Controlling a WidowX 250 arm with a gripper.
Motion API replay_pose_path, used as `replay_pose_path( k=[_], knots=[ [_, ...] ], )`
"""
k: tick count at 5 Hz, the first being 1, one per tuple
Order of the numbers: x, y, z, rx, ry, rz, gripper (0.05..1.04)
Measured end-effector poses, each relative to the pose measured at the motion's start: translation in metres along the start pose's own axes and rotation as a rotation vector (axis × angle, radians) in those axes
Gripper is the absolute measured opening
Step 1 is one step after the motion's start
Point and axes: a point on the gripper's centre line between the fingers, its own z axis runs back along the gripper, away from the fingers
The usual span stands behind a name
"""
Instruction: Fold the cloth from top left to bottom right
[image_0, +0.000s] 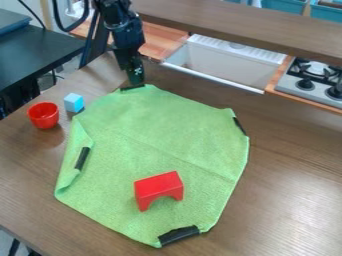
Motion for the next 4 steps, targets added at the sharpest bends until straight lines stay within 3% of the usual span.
replay_pose_path(
  k=[4],
  knots=[
    [-0.02, 0.004, -0.035, 0.006, 0.092, 0.013, 0.999]
  ],
)
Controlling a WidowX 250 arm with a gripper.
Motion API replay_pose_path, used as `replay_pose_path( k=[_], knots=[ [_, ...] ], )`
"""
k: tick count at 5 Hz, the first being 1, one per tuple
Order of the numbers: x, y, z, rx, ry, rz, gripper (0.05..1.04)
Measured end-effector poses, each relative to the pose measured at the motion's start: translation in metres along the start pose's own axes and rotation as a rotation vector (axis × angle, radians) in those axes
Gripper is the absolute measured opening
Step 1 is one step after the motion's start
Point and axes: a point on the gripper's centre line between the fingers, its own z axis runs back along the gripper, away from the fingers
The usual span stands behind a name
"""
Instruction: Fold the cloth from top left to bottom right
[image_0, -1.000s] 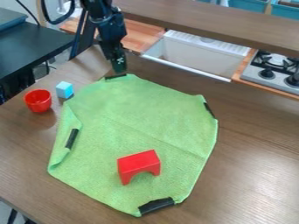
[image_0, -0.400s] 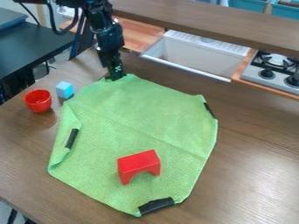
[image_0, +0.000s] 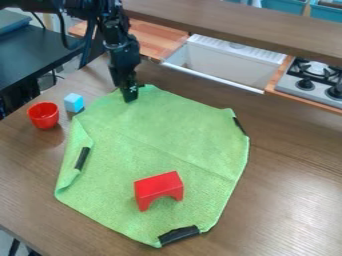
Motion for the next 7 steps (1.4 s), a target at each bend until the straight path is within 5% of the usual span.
replay_pose_path(
  k=[1, 4, 5, 7],
  knots=[
    [0.0, -0.001, -0.004, 0.003, 0.013, -0.006, 0.966],
    [0.002, -0.009, -0.006, -0.017, -0.004, -0.008, 0.197],
    [-0.002, -0.022, -0.001, -0.046, -0.022, -0.018, 0.089],
    [-0.007, -0.061, 0.046, -0.065, -0.147, -0.106, 0.059]
  ],
)
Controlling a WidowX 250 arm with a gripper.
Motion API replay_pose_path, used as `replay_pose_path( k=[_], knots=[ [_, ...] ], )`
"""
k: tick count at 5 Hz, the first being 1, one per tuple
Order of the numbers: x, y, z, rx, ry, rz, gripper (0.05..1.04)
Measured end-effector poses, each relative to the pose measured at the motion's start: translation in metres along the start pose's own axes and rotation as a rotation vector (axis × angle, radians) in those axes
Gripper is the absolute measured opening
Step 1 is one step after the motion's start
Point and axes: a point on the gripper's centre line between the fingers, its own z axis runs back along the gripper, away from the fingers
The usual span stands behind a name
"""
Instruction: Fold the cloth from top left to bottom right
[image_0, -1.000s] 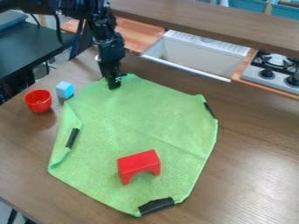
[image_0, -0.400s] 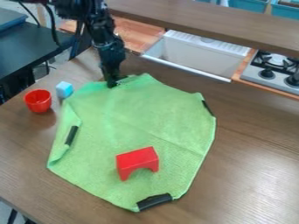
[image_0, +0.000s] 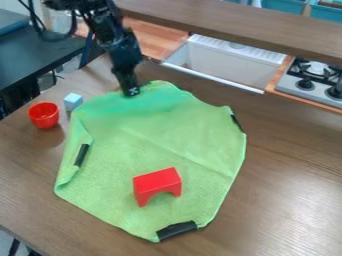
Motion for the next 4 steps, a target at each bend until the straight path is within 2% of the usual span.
replay_pose_path(
  k=[1, 2, 4],
  knots=[
    [-0.001, -0.043, 0.017, 0.014, -0.033, -0.106, 0.059],
    [-0.006, -0.08, 0.03, 0.006, -0.048, -0.18, 0.059],
    [-0.022, -0.139, 0.056, -0.043, -0.077, -0.272, 0.059]
  ],
)
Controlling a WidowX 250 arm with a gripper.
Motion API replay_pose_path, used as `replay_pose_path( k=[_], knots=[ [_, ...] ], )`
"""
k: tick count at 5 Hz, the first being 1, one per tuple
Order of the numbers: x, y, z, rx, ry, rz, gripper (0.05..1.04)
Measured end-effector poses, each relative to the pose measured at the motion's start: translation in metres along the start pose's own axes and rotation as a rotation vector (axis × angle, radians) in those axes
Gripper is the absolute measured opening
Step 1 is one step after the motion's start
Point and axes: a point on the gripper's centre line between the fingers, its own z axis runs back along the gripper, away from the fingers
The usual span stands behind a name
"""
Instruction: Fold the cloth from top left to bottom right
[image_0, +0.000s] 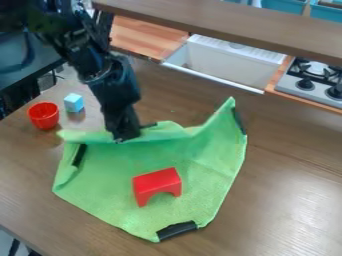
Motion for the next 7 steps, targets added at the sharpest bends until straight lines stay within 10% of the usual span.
replay_pose_path(
  k=[6, 7],
  knots=[
    [0.007, -0.098, -0.021, -0.08, 0.11, -0.061, 0.081],
    [0.004, -0.104, -0.031, -0.115, 0.143, -0.024, 0.241]
  ],
)
